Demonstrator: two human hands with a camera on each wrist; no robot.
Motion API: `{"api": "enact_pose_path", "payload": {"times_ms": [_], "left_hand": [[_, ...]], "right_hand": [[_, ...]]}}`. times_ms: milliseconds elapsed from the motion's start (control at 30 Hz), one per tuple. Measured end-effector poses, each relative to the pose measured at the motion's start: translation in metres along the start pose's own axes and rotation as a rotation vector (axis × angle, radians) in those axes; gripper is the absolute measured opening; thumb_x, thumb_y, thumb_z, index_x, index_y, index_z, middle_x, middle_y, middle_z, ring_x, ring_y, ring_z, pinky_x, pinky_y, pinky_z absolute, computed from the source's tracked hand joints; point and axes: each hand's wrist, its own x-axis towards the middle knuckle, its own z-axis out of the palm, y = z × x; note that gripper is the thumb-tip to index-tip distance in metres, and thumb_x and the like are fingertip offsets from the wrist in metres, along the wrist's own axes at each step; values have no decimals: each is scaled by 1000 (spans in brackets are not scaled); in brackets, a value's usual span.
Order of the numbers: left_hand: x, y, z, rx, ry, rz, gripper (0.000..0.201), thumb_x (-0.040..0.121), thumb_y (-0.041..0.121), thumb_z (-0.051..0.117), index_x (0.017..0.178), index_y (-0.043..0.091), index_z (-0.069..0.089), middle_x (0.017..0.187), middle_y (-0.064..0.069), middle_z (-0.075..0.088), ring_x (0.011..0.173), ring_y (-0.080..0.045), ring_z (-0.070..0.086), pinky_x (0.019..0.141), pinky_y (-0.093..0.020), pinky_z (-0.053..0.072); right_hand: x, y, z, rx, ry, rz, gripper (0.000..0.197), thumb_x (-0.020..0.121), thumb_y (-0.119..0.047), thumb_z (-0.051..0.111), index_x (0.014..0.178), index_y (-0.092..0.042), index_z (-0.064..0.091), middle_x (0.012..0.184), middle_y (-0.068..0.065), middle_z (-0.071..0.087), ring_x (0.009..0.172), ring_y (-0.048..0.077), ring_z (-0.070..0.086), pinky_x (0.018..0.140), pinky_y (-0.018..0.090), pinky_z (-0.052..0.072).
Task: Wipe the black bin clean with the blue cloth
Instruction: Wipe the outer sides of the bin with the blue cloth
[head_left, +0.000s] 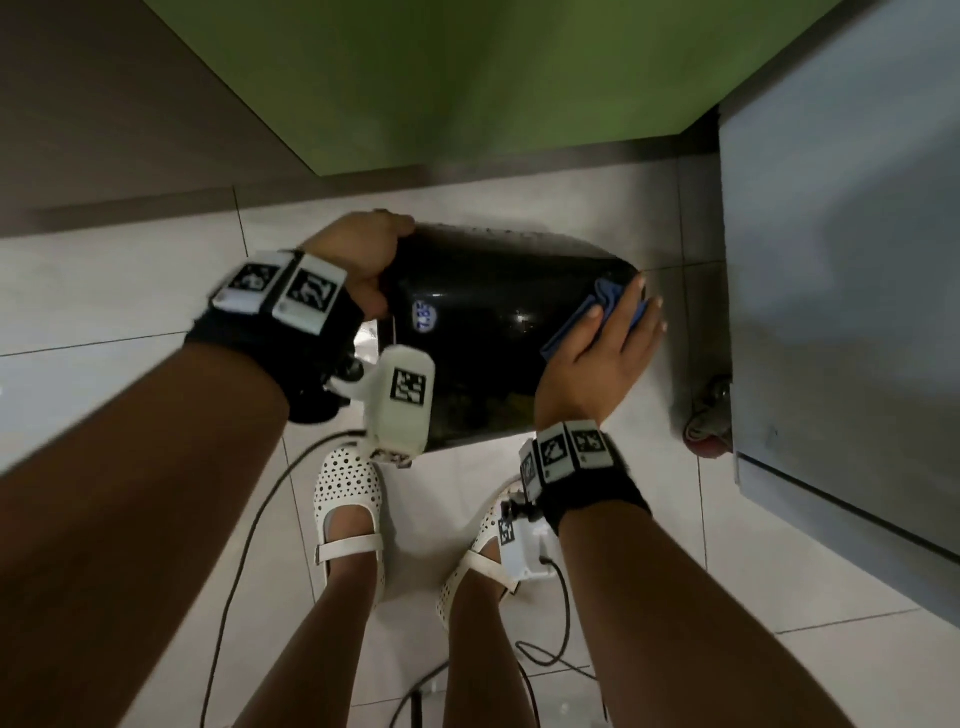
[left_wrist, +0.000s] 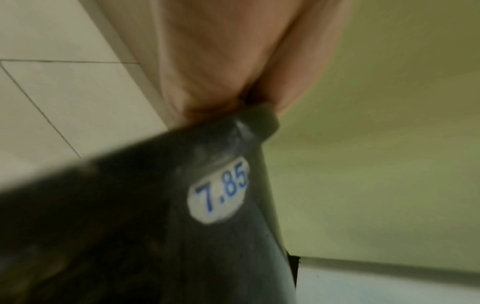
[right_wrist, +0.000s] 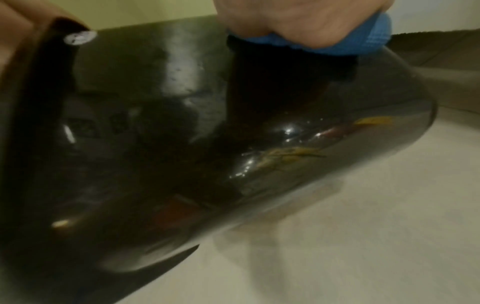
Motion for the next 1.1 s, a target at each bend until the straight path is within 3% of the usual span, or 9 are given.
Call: {"api": "enact_pose_path", "payload": {"times_ms": [133, 200, 333, 433, 600, 700, 767, 867, 1100], "left_hand": [[-26, -15, 5, -72, -103, 67, 26, 97, 24, 38, 115, 9, 50, 97, -7, 65, 80, -18, 64, 60, -27, 58], [-32, -21, 7, -81, -131, 103, 31, 98, 25, 35, 120, 8, 48, 98, -7, 64, 82, -18, 64, 56, -24, 58], [-36, -30, 10, -115, -122, 204, 40, 99, 28, 31, 131, 6, 40, 124, -13, 58, 104, -24, 62, 79, -34, 56], [-35, -39, 6, 10, -63, 306, 46, 95, 37, 32, 133, 11, 39, 130, -12, 54, 115, -26, 56, 100, -45, 45], [-28, -56, -4, 222, -33, 378, 45, 95, 41, 30, 128, 14, 43, 127, -9, 54, 117, -23, 53, 106, -46, 38], [-22, -69, -6, 328, -39, 409, 36, 97, 39, 28, 120, 17, 46, 117, -9, 58, 108, -26, 57, 99, -46, 44], [-18, -78, -5, 325, -31, 411, 31, 97, 39, 28, 116, 20, 44, 102, -7, 60, 91, -27, 59, 81, -46, 50], [-11, -88, -3, 357, 7, 423, 31, 99, 34, 28, 119, 15, 43, 93, -7, 58, 72, -22, 55, 57, -31, 47], [3, -102, -6, 388, 27, 462, 36, 97, 42, 27, 109, 15, 48, 84, -7, 54, 65, -23, 51, 49, -28, 44]], "right_hand": [[-28, -13, 1, 62, 11, -131, 52, 99, -36, 27, 145, -11, 29, 153, 17, 22, 142, 38, 10, 116, 49, 16], [-37, -25, 2, 98, -14, -179, 53, 99, -38, 25, 144, -11, 30, 153, 18, 22, 142, 40, 9, 115, 51, 17], [-54, -43, 6, 67, -54, -331, 50, 100, -39, 17, 144, -18, 23, 153, 16, 24, 141, 37, 7, 113, 54, 19], [-63, -54, 13, -56, -77, -458, 48, 100, -39, 10, 142, -19, 25, 150, 16, 31, 139, 38, 11, 111, 52, 16], [-70, -63, 31, -178, -86, -549, 49, 101, -37, 13, 140, -17, 36, 148, 11, 38, 138, 38, 18, 113, 49, 12], [-64, -66, 40, -208, -56, -474, 46, 99, -36, 28, 137, -16, 45, 144, 12, 42, 137, 38, 29, 112, 51, 18], [-56, -62, 42, -248, -50, -408, 46, 95, -35, 34, 135, -17, 49, 142, 13, 46, 134, 38, 36, 108, 52, 25], [-48, -47, 39, -323, -111, -368, 50, 93, -36, 32, 136, -17, 47, 141, 17, 45, 132, 40, 39, 104, 55, 30], [-12, -8, 16, -380, -223, -296, 57, 94, -44, 14, 147, -26, 25, 154, 16, 20, 142, 38, 12, 113, 52, 11]]}}
